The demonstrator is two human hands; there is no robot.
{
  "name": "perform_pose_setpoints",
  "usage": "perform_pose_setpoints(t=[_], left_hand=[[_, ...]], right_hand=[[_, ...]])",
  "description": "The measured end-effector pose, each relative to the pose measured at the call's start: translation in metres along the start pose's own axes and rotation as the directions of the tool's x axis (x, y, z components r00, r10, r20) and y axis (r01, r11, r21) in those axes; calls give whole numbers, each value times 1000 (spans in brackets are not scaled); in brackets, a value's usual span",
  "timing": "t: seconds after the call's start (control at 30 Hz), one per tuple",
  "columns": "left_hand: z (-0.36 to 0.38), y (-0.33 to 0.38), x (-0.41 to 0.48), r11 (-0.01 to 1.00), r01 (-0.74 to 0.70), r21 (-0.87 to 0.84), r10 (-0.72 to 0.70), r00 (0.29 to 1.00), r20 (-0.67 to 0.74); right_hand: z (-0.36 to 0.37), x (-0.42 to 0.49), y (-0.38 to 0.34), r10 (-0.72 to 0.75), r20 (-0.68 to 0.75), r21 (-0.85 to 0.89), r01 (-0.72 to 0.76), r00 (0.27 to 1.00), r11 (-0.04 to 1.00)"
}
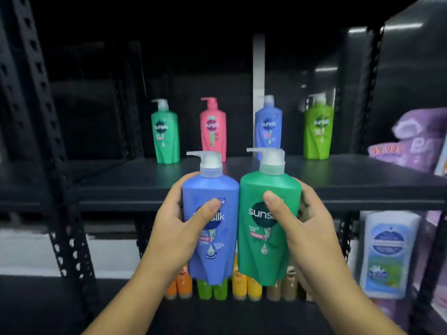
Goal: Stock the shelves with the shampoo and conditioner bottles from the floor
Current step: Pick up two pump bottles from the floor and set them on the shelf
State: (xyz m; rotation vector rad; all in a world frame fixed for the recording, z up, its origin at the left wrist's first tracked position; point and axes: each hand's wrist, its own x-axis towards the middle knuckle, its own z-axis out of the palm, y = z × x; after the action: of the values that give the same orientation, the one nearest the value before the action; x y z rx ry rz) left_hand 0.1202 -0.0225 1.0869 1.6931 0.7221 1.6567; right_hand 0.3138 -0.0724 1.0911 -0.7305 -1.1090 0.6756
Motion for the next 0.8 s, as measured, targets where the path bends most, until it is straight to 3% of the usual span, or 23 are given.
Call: perform_pose_setpoints(t=[0.2, 0.4, 0.63, 0.8], left_hand=[[17, 35, 77, 992, -108, -66, 103, 992, -74], [30, 43, 132, 991, -113, -76, 109, 992, -56], [37, 16, 157, 996, -51, -76, 46, 997, -63], [34, 8, 164, 998, -62, -8, 62, 998, -23]], right_hand=[[16, 72, -43, -91, 12, 33, 91, 996, 995], [23, 130, -53, -102, 13, 5, 102, 995, 995], [23, 160, -27, -97, -10, -115, 95, 995, 989], [15, 166, -20, -66, 132, -304, 103, 989, 947]])
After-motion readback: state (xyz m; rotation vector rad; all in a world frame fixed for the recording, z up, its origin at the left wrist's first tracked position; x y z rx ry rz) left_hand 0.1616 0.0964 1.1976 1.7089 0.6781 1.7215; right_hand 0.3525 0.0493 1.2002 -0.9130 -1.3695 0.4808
